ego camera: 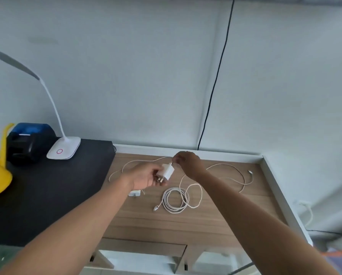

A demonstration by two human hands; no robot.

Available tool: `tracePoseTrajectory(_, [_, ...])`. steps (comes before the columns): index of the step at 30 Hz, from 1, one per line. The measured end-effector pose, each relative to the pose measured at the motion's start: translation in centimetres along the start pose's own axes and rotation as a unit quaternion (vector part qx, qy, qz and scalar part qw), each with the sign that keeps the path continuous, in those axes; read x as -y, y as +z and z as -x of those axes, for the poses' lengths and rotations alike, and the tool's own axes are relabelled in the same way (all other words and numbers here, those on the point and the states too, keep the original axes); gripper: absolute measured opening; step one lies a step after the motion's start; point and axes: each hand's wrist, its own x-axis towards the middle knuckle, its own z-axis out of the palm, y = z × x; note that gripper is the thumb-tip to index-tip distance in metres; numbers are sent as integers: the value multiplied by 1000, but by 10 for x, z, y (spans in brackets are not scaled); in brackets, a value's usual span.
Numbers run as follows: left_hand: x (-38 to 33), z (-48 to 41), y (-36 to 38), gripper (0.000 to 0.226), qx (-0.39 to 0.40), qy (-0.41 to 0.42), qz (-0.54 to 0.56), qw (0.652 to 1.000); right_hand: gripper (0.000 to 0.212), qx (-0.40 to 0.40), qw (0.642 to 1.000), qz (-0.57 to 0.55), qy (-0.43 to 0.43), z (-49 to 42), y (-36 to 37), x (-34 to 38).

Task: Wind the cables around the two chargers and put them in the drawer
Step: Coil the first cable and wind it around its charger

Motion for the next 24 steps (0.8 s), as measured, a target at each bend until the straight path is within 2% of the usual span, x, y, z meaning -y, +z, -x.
tracePoseTrajectory(3, [-17, 13, -2, 37, 36, 51, -22, 998, 16, -29, 999, -36, 15, -3, -19, 15])
tracePoseTrajectory(7, [-43, 31, -2, 55, 63, 88, -80, 991, 27, -73, 994, -84, 9, -6, -39, 37])
tracePoseTrajectory(9, [-53, 37, -1, 64, 58, 96, -99, 989, 21, -81, 991, -103, 2, -6, -47, 44])
tracePoseTrajectory(11, [-62, 42, 1, 53, 48, 102, -92, 989, 10, -84, 989, -121, -3, -6, -51, 49])
tracePoseTrajectory(13, [-69, 46, 3, 42, 37, 109, -85, 990, 10, -91, 988, -125, -8, -6, -53, 52])
tracePoseTrajectory(19, [-84, 57, 12, 38, 2, 142, -43, 989, 14, -129, 985, -110, 32, -4, -49, 56])
tracePoseTrajectory(24, [-95, 58, 21, 32, -63, 198, 5, 978, 16, -85, 994, -72, 22, -2, -34, 60])
